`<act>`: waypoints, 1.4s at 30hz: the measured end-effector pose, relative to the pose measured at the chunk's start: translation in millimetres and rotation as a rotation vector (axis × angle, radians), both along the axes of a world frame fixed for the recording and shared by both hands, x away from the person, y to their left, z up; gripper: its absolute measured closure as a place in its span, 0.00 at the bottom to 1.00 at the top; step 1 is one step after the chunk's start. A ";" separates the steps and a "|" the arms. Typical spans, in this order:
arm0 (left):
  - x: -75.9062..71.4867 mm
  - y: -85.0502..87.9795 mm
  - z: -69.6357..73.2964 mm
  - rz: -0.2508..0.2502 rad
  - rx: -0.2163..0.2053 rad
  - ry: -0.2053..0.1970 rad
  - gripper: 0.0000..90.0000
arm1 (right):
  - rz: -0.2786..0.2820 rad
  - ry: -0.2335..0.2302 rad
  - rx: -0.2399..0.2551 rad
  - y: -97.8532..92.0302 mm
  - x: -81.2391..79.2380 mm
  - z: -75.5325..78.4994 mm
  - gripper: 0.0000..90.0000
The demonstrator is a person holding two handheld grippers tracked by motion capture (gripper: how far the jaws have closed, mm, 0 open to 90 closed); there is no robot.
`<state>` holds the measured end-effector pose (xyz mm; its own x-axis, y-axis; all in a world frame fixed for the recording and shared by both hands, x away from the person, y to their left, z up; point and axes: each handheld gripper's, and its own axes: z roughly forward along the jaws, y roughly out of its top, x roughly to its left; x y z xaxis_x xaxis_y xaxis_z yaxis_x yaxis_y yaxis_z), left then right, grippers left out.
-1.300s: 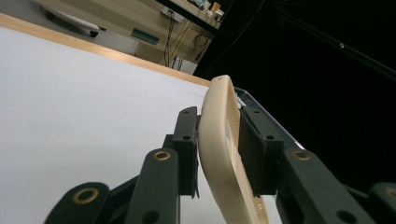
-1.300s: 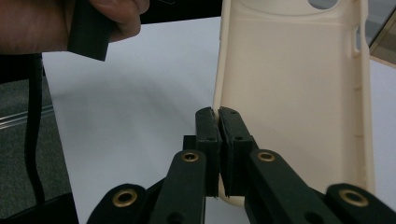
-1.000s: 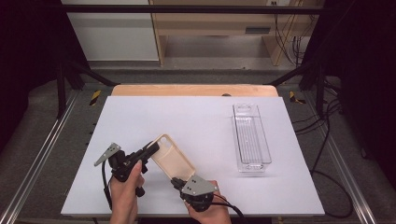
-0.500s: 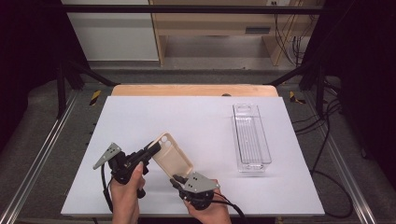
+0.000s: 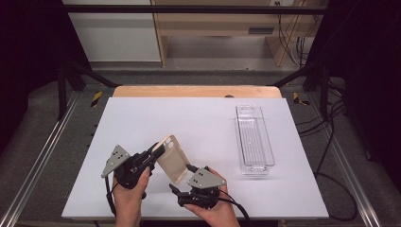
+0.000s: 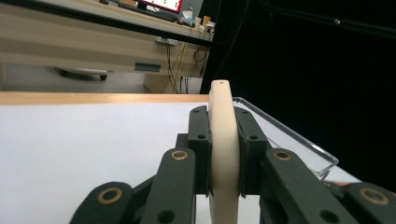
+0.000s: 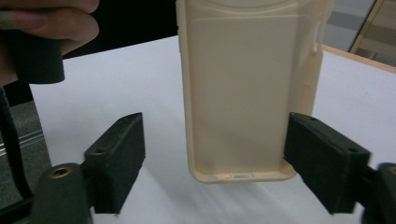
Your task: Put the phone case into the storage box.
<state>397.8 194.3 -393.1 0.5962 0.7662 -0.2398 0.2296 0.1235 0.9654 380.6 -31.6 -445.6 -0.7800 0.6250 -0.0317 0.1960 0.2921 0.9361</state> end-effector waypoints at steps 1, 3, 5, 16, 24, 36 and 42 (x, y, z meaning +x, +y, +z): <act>-0.9 -1.5 1.1 0.001 0.019 -0.011 0.88 | -0.002 0.002 0.000 -0.3 0.5 1.0 0.18; -2.6 -4.5 3.0 -0.001 0.045 -0.030 0.88 | -0.007 0.005 -0.015 0.0 1.3 3.0 0.12; -4.1 -7.9 4.6 -0.005 0.065 -0.045 0.88 | -0.017 0.002 -0.020 -0.6 1.5 5.2 0.09; -8.0 -16.9 7.3 -0.027 0.090 -0.054 0.88 | -0.038 -0.002 0.005 -7.0 3.9 13.3 0.05; -14.3 -27.9 11.9 -0.058 0.097 -0.057 0.88 | -0.051 -0.011 0.028 -13.4 5.3 26.9 0.04; -17.8 -39.1 10.0 -0.085 0.104 -0.054 0.88 | -0.074 0.010 0.019 -16.6 11.0 34.4 0.04; -18.8 -41.8 9.6 -0.094 0.109 -0.055 0.88 | -0.076 0.011 0.021 -16.6 12.0 36.6 0.04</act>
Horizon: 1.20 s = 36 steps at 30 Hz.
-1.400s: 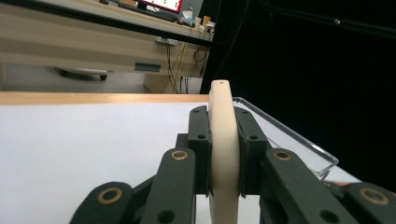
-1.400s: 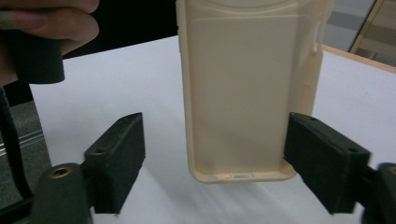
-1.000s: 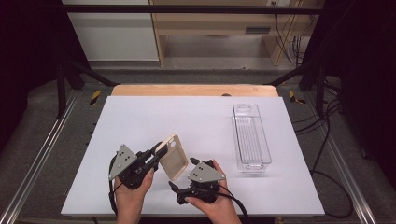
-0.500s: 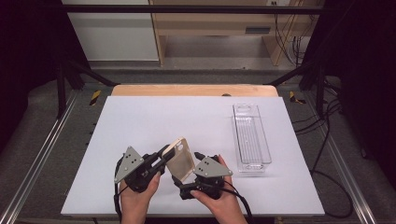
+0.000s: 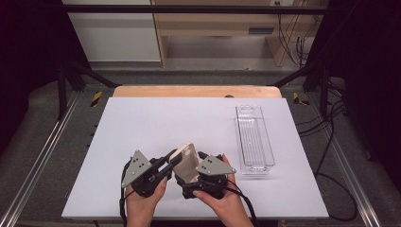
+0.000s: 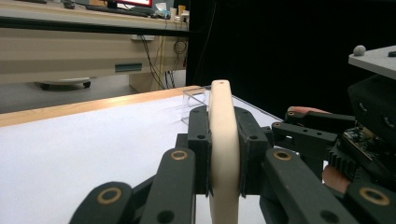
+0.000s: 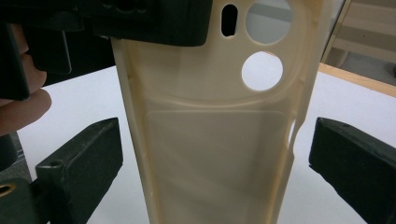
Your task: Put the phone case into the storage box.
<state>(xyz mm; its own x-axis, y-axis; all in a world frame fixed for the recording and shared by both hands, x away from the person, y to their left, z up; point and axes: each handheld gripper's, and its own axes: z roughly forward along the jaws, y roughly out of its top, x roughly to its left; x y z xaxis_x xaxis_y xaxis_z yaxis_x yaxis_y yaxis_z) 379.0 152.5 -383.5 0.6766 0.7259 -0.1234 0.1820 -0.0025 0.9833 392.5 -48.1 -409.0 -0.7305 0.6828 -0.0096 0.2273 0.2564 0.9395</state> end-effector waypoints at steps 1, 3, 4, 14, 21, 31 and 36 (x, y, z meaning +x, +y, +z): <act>-0.1 -0.8 -0.3 -0.002 0.000 0.001 0.88 | 0.000 0.000 0.000 0.1 0.2 0.1 0.04; -0.3 -1.9 -0.7 -0.004 0.002 0.001 0.88 | 0.000 0.001 -0.001 0.3 0.7 0.2 0.04; -0.4 -2.5 -1.0 -0.005 0.001 0.002 0.88 | -0.001 0.001 -0.001 0.6 0.9 0.3 0.04; -0.6 -4.9 -3.3 -0.017 -0.002 0.013 0.88 | -0.009 0.005 -0.004 4.1 3.8 0.0 0.04; -1.5 -7.5 -4.0 -0.024 -0.003 0.016 0.88 | -0.016 0.009 -0.005 6.8 5.5 -1.0 0.04; -1.9 -8.8 -5.0 -0.034 -0.010 0.024 0.88 | -0.025 0.011 0.007 9.1 5.9 -1.1 0.04; -1.7 -8.7 -5.7 -0.034 -0.015 0.028 0.88 | -0.025 0.009 0.006 9.5 5.8 -1.1 0.05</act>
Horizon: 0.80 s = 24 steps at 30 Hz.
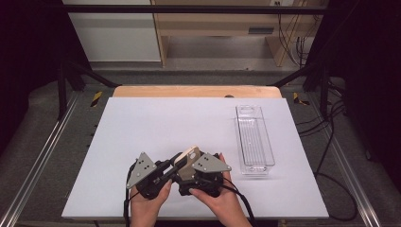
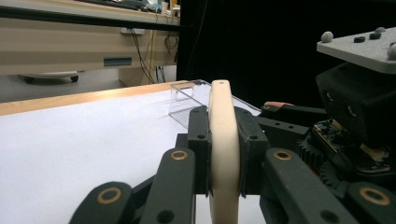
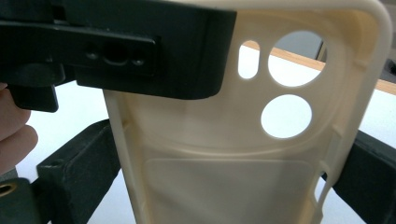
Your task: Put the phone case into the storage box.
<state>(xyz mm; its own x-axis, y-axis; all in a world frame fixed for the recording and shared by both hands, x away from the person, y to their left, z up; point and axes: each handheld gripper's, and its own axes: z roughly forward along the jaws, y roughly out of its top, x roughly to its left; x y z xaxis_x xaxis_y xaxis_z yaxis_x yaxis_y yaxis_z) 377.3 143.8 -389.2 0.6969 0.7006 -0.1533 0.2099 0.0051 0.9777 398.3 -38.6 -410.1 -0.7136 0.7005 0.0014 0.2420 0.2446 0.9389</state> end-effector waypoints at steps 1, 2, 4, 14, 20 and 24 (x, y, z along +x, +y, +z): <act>0.1 0.0 -0.1 0.000 0.000 0.001 0.88 | -0.001 0.000 -0.001 0.0 0.0 0.0 0.05; 0.1 0.1 -0.1 0.000 -0.001 0.001 0.88 | -0.002 -0.001 0.000 -0.1 -0.1 0.0 0.06; 0.1 0.2 -0.1 0.001 -0.001 0.001 0.88 | -0.005 0.000 0.002 -0.2 -0.1 0.2 0.07; 0.4 -0.1 -0.8 0.000 -0.006 0.006 0.88 | -0.014 0.007 -0.002 -1.6 0.5 0.4 0.10; 1.1 0.2 -1.5 0.000 -0.004 0.010 0.88 | -0.019 0.013 -0.007 -1.2 0.7 0.4 0.11; 1.9 0.4 -1.8 -0.001 -0.009 0.013 0.88 | -0.022 0.015 -0.010 -1.3 1.0 0.8 0.11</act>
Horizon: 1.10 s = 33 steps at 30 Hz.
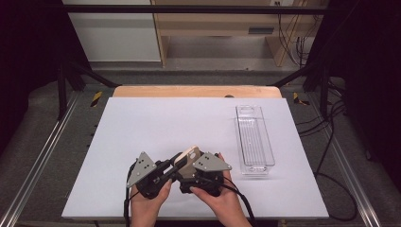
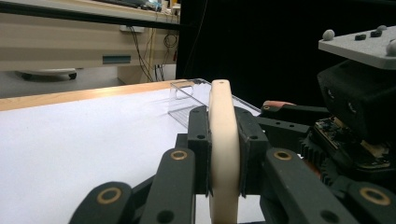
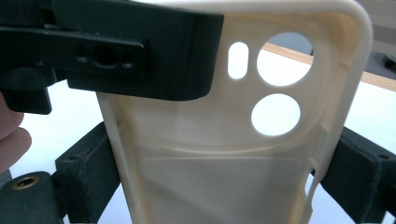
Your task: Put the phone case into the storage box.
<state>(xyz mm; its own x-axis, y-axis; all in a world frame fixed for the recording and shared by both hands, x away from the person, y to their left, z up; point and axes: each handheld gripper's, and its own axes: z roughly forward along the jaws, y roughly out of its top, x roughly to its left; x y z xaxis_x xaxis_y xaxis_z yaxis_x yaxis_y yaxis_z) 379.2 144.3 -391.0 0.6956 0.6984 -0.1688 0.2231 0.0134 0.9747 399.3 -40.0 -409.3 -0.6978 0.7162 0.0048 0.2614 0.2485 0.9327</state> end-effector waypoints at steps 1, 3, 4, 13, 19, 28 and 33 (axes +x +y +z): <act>0.1 0.0 -0.1 0.001 0.000 0.000 0.88 | -0.001 0.001 0.000 0.1 0.0 0.0 0.11; 0.3 0.1 -0.1 0.001 0.002 0.000 0.88 | -0.005 0.001 -0.003 0.4 0.0 0.0 0.12; 0.5 0.1 -0.1 0.000 0.001 0.000 0.88 | -0.007 0.002 -0.003 0.5 -0.1 0.0 0.12; -0.7 4.0 5.9 0.029 -0.031 -0.026 0.73 | -0.080 0.046 0.039 -13.6 9.7 0.5 0.12; -1.8 19.2 7.8 0.145 0.057 -0.114 0.59 | -0.124 0.061 0.053 -25.7 17.1 1.4 0.12; 13.6 61.3 -23.7 0.244 0.114 -0.065 0.33 | -0.174 0.089 0.074 -38.1 41.2 12.5 0.12; 22.3 84.2 -31.1 0.282 0.103 -0.034 0.25 | -0.204 0.145 0.109 -46.5 62.7 21.7 0.12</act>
